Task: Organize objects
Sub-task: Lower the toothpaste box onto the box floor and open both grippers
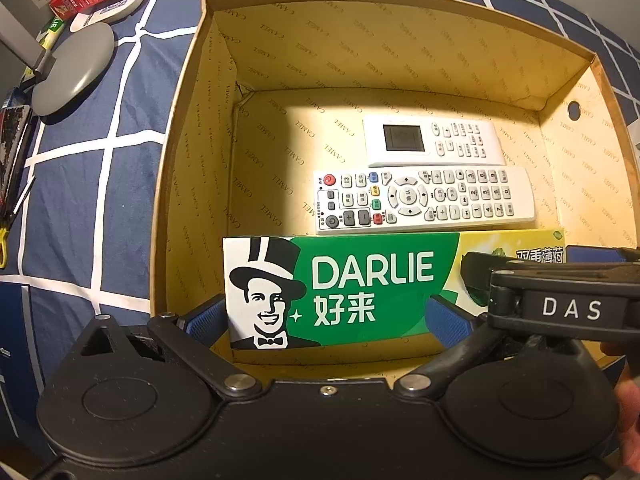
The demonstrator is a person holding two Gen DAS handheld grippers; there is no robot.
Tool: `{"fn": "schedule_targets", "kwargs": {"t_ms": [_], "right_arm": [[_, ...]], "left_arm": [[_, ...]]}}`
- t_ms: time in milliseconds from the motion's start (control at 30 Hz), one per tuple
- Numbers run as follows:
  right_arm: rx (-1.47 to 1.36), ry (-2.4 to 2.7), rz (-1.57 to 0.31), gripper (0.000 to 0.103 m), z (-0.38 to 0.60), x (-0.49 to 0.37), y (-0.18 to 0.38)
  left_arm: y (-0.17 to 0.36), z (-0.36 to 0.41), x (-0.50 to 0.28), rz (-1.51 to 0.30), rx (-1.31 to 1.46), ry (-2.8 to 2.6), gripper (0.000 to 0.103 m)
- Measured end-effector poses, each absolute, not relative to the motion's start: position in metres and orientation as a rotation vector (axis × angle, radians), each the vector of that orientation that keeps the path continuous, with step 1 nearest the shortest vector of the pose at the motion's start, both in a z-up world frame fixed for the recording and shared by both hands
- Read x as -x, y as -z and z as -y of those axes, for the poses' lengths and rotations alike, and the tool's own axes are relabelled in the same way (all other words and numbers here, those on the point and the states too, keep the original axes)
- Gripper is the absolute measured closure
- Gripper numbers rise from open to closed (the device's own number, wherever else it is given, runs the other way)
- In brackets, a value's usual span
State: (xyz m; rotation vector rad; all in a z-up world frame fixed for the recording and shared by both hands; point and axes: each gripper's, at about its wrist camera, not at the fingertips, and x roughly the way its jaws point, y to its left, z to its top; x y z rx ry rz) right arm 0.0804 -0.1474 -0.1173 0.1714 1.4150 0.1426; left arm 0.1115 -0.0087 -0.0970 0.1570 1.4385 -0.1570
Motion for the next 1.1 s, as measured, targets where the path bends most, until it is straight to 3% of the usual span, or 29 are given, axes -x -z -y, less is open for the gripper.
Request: {"fn": "schedule_targets", "kwargs": {"t_ms": [1100], "right_arm": [[-0.163, -0.129, -1.43, 0.003, 0.148, -0.087, 0.124]], "left_arm": [[0.106, 0.017, -0.112, -1.438, -0.19, 0.135, 0.0]]}}
